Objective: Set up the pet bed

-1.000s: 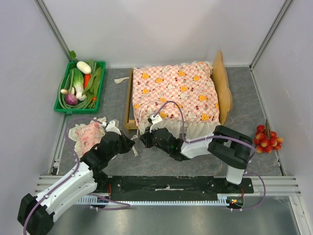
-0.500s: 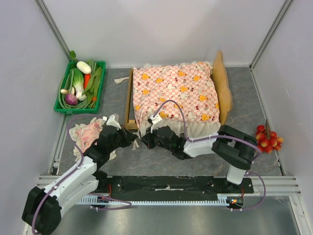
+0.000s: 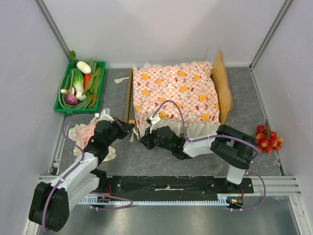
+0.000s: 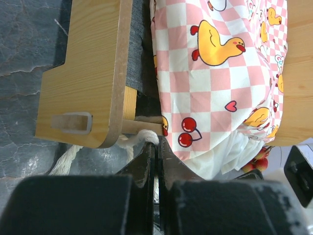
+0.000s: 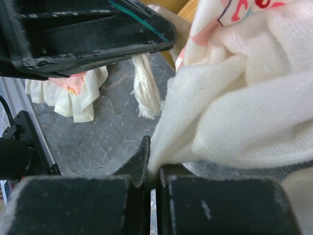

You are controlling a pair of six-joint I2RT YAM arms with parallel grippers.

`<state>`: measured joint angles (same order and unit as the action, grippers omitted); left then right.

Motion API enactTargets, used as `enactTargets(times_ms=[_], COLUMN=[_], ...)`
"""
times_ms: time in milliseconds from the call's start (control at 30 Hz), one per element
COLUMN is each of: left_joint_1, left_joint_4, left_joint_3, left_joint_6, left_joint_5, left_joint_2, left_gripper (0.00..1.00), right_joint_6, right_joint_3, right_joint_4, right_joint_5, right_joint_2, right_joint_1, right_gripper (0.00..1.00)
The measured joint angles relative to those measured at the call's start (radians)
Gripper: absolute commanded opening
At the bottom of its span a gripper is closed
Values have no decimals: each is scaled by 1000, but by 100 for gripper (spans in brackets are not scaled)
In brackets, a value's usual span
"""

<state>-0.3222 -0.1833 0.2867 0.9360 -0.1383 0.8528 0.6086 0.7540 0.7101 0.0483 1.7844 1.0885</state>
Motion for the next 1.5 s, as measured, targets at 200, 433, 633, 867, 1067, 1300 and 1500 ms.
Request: enactTargets(times_ms=[200,433,633,867,1067,1300,1500], left_joint_1=[0,-3,-55,-101,-120,-125,-128], left_joint_4=[-48,-89,-127,-88,-27,-31,-32], left_joint_3=[0,-7,-3,-14,-55,-58,-32], left_joint_6=[16,25,25,24,24,19,-6], left_joint_5=[-6,-11,35,72,89,86,50], left_joint_2=[69,93,128,131,80,90,172], left_gripper=[2,2,2,2,2,2,2], right_joint_6=[0,2,0,-4,-26,-40,-88], right_joint_3=[0,-6,-5,6,28,40,25], right_joint_4=[33,64,75,80,62,21,-65], right_joint_5=[-16,-29,-33,-31,-18,-27,-23], right_joint_2=[0,0,0,0,-3,-3,-77], right_joint_1=[0,1,3,8,16,19,20], right_gripper=[0,1,2,4,11,38,47])
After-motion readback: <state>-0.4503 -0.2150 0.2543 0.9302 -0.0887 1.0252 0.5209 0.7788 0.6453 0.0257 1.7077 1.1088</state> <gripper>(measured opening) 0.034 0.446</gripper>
